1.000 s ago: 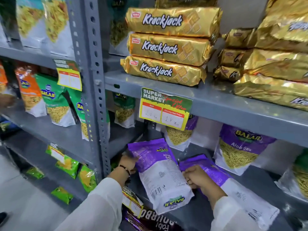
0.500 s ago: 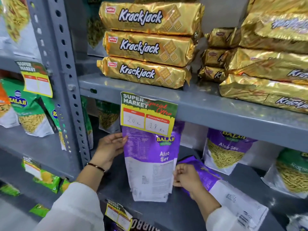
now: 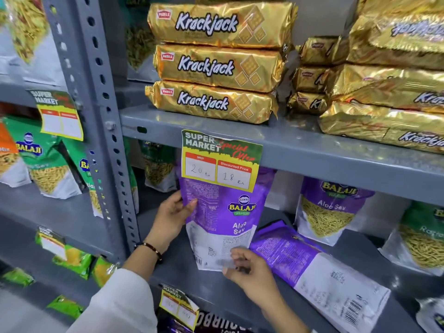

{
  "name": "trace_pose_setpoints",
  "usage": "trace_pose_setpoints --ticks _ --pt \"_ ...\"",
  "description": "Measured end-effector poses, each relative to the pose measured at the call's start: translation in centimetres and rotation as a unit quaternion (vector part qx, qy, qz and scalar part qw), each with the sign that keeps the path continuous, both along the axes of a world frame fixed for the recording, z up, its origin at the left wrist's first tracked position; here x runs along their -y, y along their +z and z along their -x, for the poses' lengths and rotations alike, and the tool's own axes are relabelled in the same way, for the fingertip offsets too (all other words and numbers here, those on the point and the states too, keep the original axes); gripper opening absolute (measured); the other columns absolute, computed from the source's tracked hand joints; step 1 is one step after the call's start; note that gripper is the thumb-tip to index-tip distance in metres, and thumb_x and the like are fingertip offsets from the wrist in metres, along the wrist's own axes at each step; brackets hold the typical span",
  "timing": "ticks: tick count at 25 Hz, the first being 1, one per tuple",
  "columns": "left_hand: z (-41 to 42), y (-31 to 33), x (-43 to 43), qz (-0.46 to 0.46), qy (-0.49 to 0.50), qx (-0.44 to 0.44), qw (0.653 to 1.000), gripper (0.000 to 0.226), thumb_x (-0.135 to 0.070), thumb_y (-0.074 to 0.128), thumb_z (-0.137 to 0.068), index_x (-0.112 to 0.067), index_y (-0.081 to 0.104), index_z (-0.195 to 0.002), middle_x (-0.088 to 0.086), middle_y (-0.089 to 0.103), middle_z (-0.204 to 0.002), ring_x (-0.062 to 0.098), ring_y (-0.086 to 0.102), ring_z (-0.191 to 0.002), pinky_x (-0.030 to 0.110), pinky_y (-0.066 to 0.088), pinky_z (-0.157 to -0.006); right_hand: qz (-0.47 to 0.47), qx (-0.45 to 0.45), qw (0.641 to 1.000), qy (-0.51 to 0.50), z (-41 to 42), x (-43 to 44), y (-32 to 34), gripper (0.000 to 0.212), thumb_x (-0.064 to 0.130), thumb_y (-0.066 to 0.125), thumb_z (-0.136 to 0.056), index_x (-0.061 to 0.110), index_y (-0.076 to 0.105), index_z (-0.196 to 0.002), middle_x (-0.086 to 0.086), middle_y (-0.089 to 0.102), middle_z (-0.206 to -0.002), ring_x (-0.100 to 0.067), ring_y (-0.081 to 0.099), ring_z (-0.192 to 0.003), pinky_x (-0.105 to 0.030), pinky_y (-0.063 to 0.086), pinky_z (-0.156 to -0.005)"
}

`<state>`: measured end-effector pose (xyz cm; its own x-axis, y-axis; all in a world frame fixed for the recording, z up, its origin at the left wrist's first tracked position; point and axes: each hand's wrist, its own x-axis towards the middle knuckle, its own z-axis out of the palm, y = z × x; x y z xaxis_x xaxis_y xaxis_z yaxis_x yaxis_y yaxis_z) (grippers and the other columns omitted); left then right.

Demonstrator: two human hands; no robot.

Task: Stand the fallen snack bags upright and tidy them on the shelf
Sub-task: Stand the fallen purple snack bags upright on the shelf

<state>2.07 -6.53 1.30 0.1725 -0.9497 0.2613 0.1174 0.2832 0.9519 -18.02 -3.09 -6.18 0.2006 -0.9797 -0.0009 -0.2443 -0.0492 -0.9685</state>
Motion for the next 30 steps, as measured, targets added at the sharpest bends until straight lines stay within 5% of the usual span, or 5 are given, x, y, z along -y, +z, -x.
trace_pose_setpoints --ticks 7,16,22,27,30 --pt "4.0 -1.4 -5.4 0.166 0.208 0.418 0.868 0.039 -0.054 0.054 -0.077 -0.028 0.060 -0.105 0.000 0.065 -0.048 0.008 0.056 -0.040 0.022 0.045 -0.042 0.045 -0.019 0.998 0.030 -2.3 0.5 0.5 0.101 0.056 0.082 -0.036 0.028 0.045 -0.126 0.006 0.044 -0.132 -0.009 0.040 -0.126 -0.030 0.035 -0.109" --pt "-0.4 -0.8 2.9 -0.053 0.058 -0.117 0.990 0.022 -0.028 0.047 -0.091 -0.018 0.059 -0.106 0.006 0.068 -0.110 0.018 0.063 -0.100 0.031 0.051 -0.090 -0.057 0.066 0.994 0.067 1.7 5.3 2.3 0.036 -0.008 0.062 -0.077 0.014 0.059 -0.107 0.008 0.073 -0.088 -0.007 0.066 -0.084 -0.017 0.053 -0.073" --pt "-1.1 -1.3 2.9 -0.057 0.038 -0.110 0.992 0.030 -0.042 0.055 -0.079 -0.017 0.066 -0.092 0.003 0.073 -0.094 0.017 0.066 -0.082 0.023 0.054 -0.069 -0.068 0.057 0.992 0.091 1.8 6.0 2.4 0.035 -0.007 0.059 -0.080 0.013 0.058 -0.108 0.006 0.072 -0.094 -0.009 0.066 -0.090 -0.019 0.054 -0.079" --pt "3.2 -0.2 -2.1 0.076 0.400 0.149 0.901 0.024 -0.040 0.051 -0.086 -0.016 0.051 -0.084 0.005 0.057 -0.080 0.021 0.052 -0.078 0.034 0.040 -0.069 0.010 -0.070 0.997 -0.029 8.9 6.5 5.7 0.019 -0.008 0.065 -0.074 0.004 0.065 -0.088 0.000 0.061 -0.070 0.008 0.059 -0.054 -0.006 0.046 -0.061" --pt "9.8 -2.2 -3.6 -0.006 0.198 0.291 0.936 0.039 -0.046 0.037 -0.085 -0.014 0.056 -0.072 0.005 0.064 -0.067 0.025 0.057 -0.068 0.038 0.043 -0.065 0.027 -0.300 0.946 -0.121 16.3 7.0 5.8 0.021 0.023 0.066 -0.075 0.030 0.057 -0.057 0.001 0.064 -0.069 -0.009 0.064 -0.074 -0.019 0.042 -0.062"
